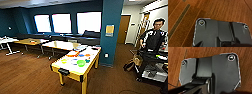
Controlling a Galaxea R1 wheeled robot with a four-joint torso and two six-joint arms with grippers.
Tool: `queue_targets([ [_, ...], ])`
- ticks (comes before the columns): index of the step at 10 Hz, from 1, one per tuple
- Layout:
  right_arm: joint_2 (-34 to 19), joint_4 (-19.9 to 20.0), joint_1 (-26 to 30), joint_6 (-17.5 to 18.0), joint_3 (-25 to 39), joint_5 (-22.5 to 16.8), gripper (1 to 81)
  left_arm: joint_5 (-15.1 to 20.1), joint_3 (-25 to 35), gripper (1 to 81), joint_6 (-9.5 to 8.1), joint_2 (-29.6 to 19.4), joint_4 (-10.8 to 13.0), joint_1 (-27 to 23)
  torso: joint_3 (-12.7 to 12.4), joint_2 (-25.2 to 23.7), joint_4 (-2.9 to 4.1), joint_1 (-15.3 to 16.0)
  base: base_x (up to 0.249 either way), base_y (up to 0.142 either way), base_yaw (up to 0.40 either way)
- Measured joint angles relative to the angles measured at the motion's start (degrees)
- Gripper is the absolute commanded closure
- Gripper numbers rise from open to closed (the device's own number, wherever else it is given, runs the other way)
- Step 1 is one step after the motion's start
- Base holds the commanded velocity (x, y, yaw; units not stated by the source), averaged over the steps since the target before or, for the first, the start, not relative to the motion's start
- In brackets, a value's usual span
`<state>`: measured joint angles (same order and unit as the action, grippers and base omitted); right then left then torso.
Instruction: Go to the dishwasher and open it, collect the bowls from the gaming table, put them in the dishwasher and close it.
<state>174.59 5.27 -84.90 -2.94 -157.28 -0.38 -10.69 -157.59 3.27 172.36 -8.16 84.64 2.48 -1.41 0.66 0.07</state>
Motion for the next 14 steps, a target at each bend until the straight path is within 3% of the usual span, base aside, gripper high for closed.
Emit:
queue_targets([
  [14,-0.01,-0.01,-0.18,0.00,0.00,0.78,1.0,0.15,-0.07,1.0,0.00,-0.17,-0.02,-0.02,0.00,0.00,0.00,0.02,0.159,0.144,0.000],
])
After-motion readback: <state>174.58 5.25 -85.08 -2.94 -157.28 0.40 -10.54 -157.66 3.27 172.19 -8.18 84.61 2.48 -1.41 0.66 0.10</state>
